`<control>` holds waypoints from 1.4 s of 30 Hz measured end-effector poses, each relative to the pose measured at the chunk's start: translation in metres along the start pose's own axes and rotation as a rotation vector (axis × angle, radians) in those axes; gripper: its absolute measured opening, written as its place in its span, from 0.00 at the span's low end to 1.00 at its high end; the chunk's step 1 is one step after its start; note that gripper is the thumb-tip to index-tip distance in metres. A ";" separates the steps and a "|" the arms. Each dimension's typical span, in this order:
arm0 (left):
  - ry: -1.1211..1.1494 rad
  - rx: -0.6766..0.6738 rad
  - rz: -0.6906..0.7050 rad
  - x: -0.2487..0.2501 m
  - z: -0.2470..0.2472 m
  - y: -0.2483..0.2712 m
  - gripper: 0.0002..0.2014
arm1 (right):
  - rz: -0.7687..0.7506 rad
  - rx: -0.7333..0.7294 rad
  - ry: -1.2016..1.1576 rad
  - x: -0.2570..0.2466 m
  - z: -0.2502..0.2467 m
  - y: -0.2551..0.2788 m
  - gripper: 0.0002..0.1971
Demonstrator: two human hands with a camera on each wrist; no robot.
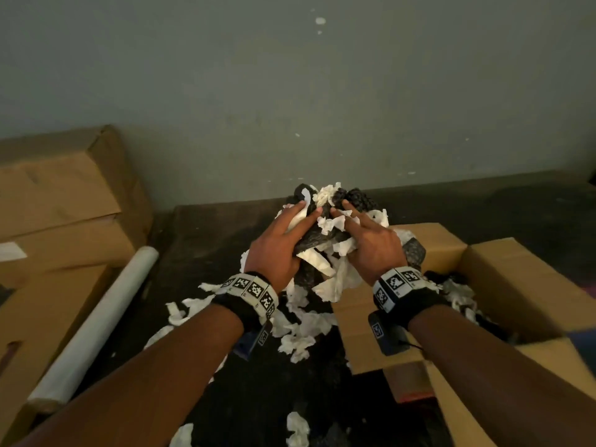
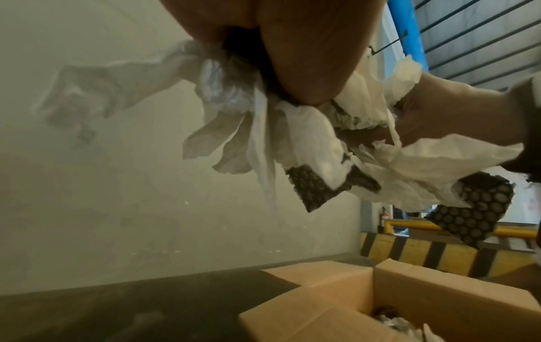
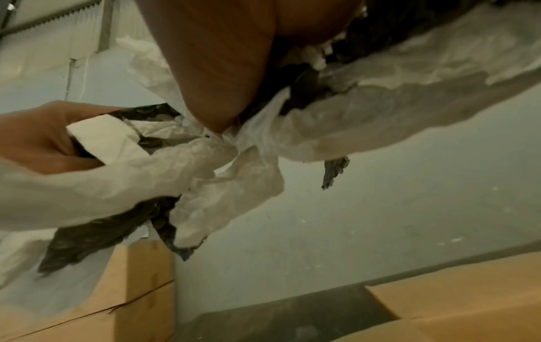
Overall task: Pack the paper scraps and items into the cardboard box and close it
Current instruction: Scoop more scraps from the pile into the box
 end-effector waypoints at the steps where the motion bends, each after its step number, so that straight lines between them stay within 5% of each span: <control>1: 0.006 -0.002 0.028 0.014 0.008 -0.014 0.44 | 0.025 0.001 0.016 0.019 -0.006 0.005 0.37; 11: 0.070 -0.161 0.104 0.160 0.122 -0.140 0.40 | 0.237 -0.102 0.068 0.214 -0.044 0.057 0.29; 18: 0.126 -0.279 0.043 0.202 0.209 -0.180 0.34 | 0.321 -0.294 0.051 0.309 0.000 0.059 0.30; 22: 0.192 -0.446 -0.047 0.195 0.257 -0.181 0.40 | 0.273 -0.377 -0.056 0.339 0.045 0.052 0.36; 26: 0.134 -0.730 -0.185 0.181 0.290 -0.174 0.62 | 0.239 -0.752 -0.175 0.359 0.091 0.046 0.60; 29: 0.048 -0.890 -0.251 0.177 0.292 -0.175 0.73 | 0.159 -0.900 -0.113 0.364 0.097 0.040 0.70; 37: -0.004 -0.950 -0.269 0.171 0.298 -0.200 0.79 | 0.136 -0.837 -0.062 0.379 0.075 0.009 0.74; 42: -0.071 -1.124 -0.315 0.174 0.324 -0.196 0.82 | 0.239 -1.002 -0.008 0.385 0.098 0.012 0.78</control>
Point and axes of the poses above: each hand's wrist, its own y-axis away from the middle knuckle, its own z-axis out of the palm, x = y × z, the point moved 3 cm from there along -y, towards the middle knuckle, and after that the axes turned 15 degrees about -x, right-handed, at the moved point
